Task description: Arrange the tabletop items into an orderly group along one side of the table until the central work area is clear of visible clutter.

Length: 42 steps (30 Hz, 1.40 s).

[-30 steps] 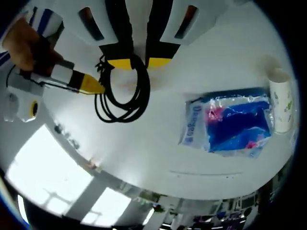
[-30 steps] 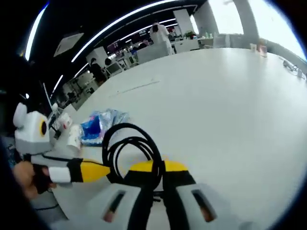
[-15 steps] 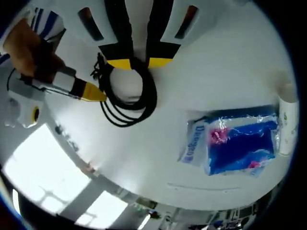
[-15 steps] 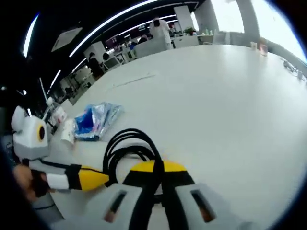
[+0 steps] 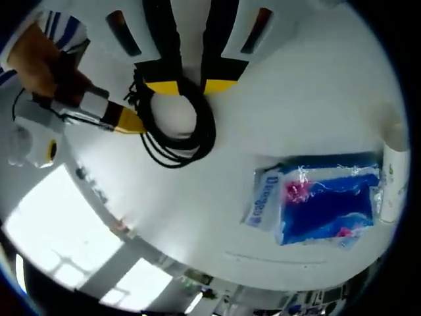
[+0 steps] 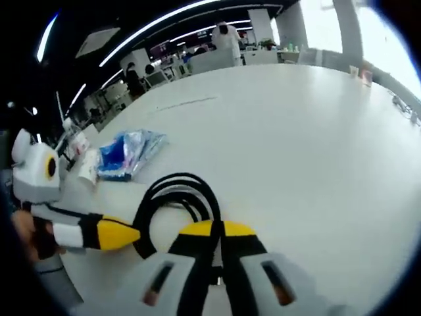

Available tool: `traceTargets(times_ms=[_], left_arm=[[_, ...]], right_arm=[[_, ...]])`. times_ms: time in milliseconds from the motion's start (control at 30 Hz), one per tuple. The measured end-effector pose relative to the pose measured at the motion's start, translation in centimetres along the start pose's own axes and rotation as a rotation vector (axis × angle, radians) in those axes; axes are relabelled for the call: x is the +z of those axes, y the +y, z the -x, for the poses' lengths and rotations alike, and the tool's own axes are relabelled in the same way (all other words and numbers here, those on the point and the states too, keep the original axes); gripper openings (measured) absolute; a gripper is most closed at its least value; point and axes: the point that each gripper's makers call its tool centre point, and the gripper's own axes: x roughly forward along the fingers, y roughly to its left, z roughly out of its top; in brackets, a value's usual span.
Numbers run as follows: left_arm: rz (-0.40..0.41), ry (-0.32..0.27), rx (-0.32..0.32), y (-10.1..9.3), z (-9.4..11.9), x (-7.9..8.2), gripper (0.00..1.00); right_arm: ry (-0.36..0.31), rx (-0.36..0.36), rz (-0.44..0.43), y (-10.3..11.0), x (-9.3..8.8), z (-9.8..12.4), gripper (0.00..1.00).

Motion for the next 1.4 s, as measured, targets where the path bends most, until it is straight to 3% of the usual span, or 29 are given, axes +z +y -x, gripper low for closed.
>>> traceTargets(times_ms=[333,567,633,733,833,867,933,1000,1100,1400], left_arm=[[0.004,-0.005,-0.005,-0.1,0.0,-0.2,0.07],[-0.016,-0.024,-0.009,-0.3,0.3,-0.4,0.07],[-0.091,-0.044,-0.004,-0.3,0.3,-0.2,0.13],[-0.127,-0.123,-0.031,-1.4,0.9,1.2,0.35],[-0.25,-0.185,-0.014,-2.2,2.0,2.4,0.61],[-0.322,-0.168,0.014,-1.9,2.4,2.4,0.66],[-0.391,-0.159,0.027,-2.0,2.9,2.3,0.8],[-0.399,-0.138,0.052,-1.6,3.6,1.8,0.9],[-0.403,-0.134,0.088,-0.7,4.3,1.6,0.88],[-0.39,-0.139,0.111,1.2,6.5,1.2,0.88]], right_arm=[[0.001,-0.007,0.065,0.1,-0.2,0.1,0.01],[-0.007,0.014,0.057,0.0,-0.4,0.5,0.02],[-0.061,0.027,0.054,0.0,0.1,1.0,0.08],[-0.181,0.12,0.011,1.2,1.8,2.1,0.4],[-0.241,0.149,0.115,1.9,2.5,3.7,0.58],[-0.273,0.166,0.165,2.3,2.9,4.4,0.6],[-0.291,0.2,0.183,3.0,3.1,5.2,0.7],[-0.292,0.218,0.184,3.3,3.0,6.0,0.74],[-0.272,0.234,0.228,3.7,2.7,6.3,0.75],[-0.25,0.241,0.243,4.1,1.5,6.6,0.75]])
